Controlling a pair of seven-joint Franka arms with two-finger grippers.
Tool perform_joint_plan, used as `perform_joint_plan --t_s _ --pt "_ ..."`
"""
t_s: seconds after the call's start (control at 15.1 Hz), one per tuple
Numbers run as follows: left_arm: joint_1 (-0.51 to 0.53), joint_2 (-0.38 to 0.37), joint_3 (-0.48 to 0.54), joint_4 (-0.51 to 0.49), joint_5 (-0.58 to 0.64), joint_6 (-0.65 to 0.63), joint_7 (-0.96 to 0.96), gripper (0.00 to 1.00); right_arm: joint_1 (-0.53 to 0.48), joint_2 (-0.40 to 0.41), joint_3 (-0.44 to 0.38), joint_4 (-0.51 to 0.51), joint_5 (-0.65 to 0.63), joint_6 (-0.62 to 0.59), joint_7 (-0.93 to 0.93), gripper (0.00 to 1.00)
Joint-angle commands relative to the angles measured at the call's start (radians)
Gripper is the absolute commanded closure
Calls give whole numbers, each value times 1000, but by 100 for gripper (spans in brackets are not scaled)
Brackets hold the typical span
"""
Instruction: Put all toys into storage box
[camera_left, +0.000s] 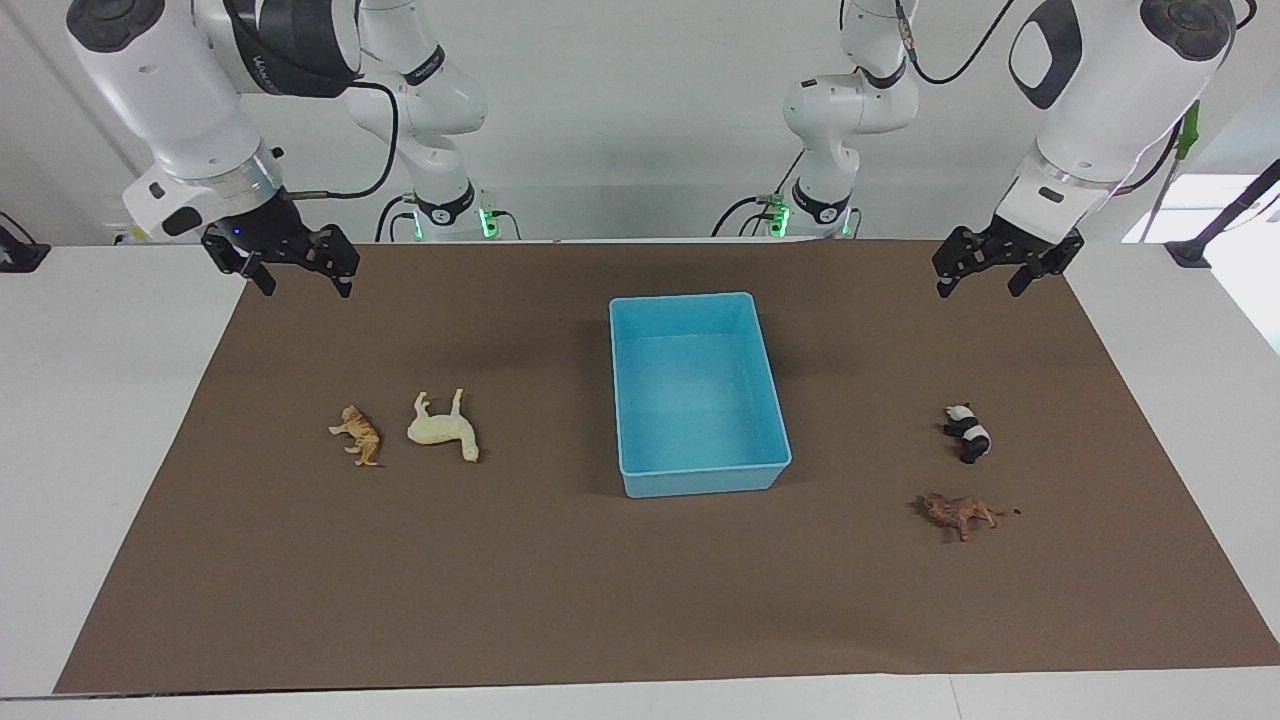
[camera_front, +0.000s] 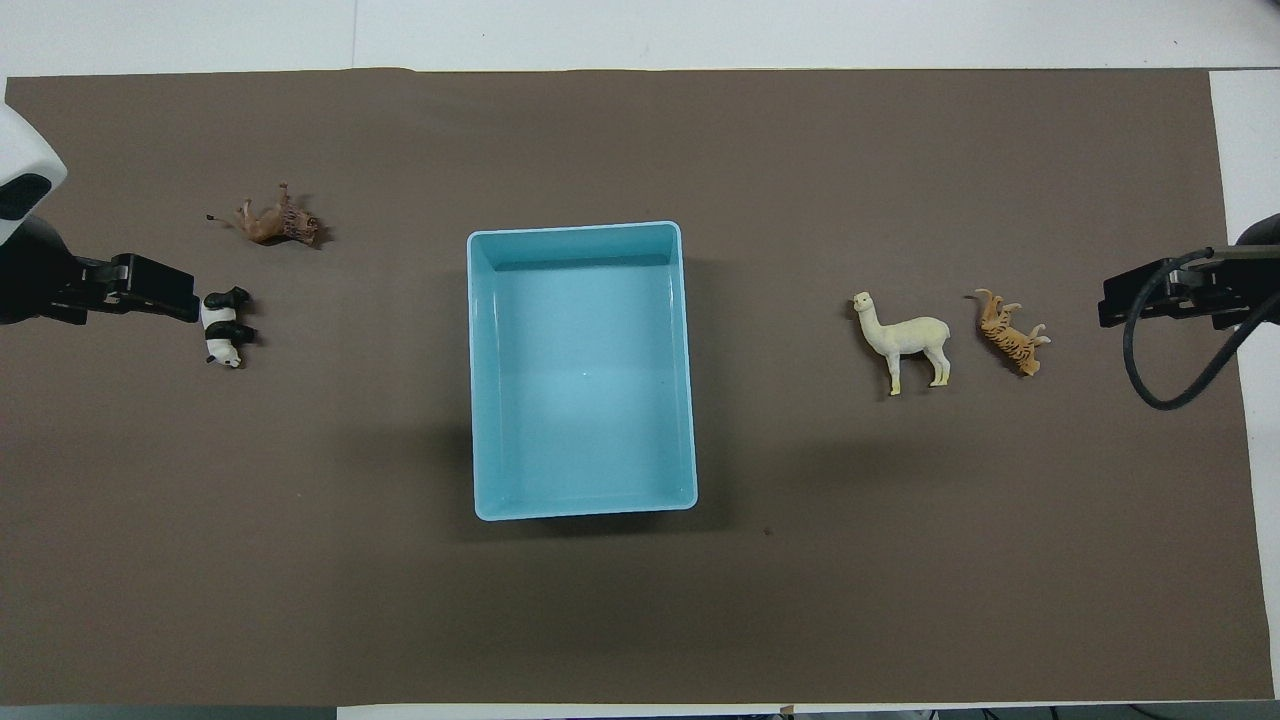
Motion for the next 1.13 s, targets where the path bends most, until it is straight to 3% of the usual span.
perform_joint_plan --t_s 0.0,0.4,0.66,0.86,1.06 --pt "12 -22 2 -26 15 5 5 0 -15 -6 10 -3 -10 -13 -27 0" --pt "13 -28 2 -32 15 1 1 0 -15 -6 10 -3 -10 -13 -27 0" --pt "35 -48 2 -69 15 -1 -101 0 -15 -6 10 -1 -10 -13 -27 0" --pt "41 -86 2 -197 15 173 -119 0 -15 -6 10 -3 -10 -13 -27 0" --pt "42 -67 2 -264 15 310 -217 0 -15 -6 10 -3 -10 -13 -27 0"
